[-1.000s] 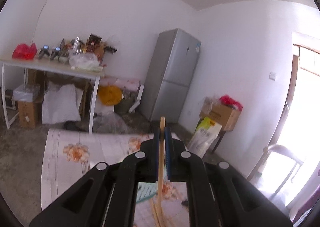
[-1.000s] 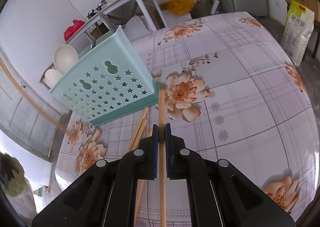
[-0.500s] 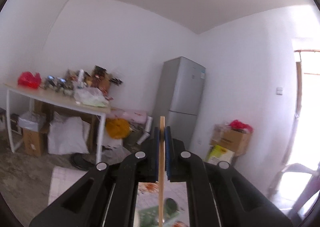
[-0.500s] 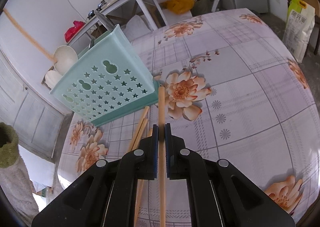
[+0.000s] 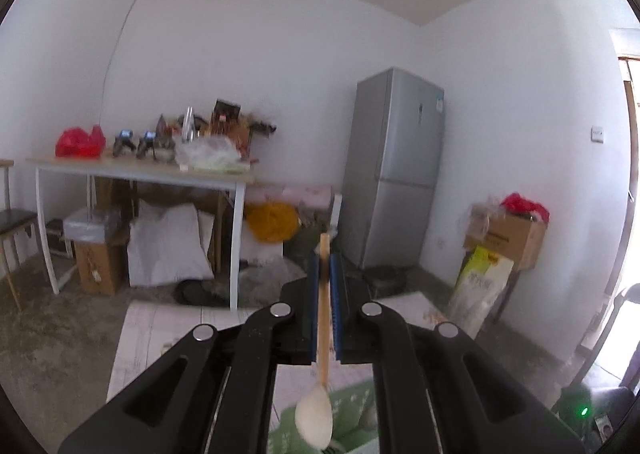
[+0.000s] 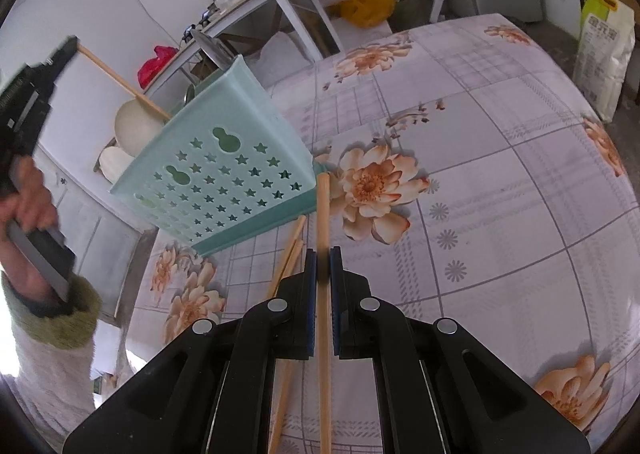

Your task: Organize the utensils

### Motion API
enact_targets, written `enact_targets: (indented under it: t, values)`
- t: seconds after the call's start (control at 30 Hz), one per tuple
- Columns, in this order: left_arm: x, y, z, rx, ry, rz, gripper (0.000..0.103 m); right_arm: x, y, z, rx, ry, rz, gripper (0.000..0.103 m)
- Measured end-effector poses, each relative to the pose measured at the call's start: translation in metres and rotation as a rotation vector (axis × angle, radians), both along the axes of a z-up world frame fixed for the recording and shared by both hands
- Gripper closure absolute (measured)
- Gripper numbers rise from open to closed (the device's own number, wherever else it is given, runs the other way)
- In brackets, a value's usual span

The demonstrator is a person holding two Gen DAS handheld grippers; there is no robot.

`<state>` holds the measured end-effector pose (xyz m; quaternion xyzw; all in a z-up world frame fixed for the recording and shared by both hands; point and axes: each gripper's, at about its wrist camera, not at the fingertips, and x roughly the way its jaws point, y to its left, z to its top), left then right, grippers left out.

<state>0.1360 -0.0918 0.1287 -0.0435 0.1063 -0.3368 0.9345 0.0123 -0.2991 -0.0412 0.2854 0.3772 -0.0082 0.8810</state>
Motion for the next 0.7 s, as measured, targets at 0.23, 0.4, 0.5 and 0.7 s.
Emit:
enact_targets:
  t: [0.23,0.4,0.5,0.7]
  values:
    - [-0.001,0.008,-0.013,0.001,0.063,-0.02,0.087,-0.003,-0.004,0.008,0.006,-0.015,-0.004,0.098]
    - [-0.016,0.025,-0.013,-0.026,0.067,-0.014,0.074,-0.007,-0.006,0.015,0.014,-0.032,-0.006,0.098]
    - [-0.03,0.038,-0.013,-0.042,0.072,-0.029,0.071,-0.012,-0.007,0.028,0.01,-0.064,-0.003,0.098]
    - [-0.062,0.066,-0.029,-0.054,0.126,-0.086,0.07,-0.02,-0.01,0.08,-0.036,-0.186,0.011,0.098]
